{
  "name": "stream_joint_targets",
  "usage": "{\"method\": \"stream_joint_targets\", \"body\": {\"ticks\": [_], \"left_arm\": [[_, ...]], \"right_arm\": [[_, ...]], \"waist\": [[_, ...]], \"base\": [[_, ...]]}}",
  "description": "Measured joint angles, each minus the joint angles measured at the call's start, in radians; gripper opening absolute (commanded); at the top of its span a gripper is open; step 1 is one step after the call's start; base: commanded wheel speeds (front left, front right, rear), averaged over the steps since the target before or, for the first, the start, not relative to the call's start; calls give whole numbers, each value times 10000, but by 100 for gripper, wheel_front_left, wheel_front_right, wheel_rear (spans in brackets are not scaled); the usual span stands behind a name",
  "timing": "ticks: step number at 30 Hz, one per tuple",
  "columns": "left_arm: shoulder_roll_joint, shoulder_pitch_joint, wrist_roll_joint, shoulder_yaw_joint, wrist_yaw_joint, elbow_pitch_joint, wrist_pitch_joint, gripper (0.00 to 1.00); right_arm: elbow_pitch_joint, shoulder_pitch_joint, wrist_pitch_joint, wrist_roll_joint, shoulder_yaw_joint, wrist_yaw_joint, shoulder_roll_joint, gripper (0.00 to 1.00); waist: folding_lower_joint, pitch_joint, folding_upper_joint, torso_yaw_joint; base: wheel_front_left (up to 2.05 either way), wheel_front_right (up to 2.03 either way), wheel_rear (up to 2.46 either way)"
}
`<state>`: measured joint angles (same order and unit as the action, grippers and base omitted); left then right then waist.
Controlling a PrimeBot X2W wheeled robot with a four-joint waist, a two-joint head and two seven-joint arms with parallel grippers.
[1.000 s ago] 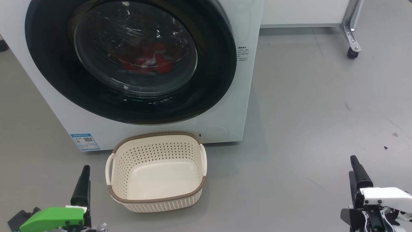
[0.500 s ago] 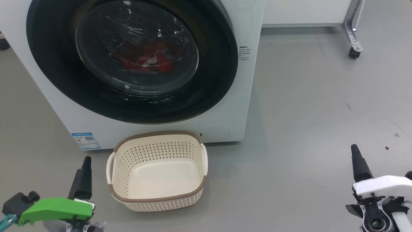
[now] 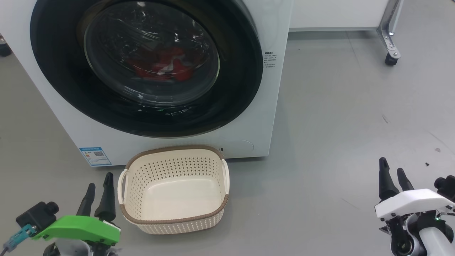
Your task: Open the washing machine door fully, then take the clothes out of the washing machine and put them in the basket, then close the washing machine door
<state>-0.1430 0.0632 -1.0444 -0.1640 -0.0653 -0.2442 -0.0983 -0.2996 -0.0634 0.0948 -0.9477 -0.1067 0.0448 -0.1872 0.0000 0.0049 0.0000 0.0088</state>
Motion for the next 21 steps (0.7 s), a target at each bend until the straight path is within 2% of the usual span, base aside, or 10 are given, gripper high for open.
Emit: {"method": "stream_joint_targets", "body": {"ticks": [10,21], "left_arm": [[-73,38,1599,-416,353,132,-309,100],[-71,38,2938,-786,698,113,-631,100]], "right_arm": [[19,-4,274,1450,-453,-391,36,100],[12,-3,650,2800,-744,-575,79,100]], "waist": [[0,-82,0,-17],[0,-140,0,0]], "base": [[0,0,0],[0,0,0]]}}
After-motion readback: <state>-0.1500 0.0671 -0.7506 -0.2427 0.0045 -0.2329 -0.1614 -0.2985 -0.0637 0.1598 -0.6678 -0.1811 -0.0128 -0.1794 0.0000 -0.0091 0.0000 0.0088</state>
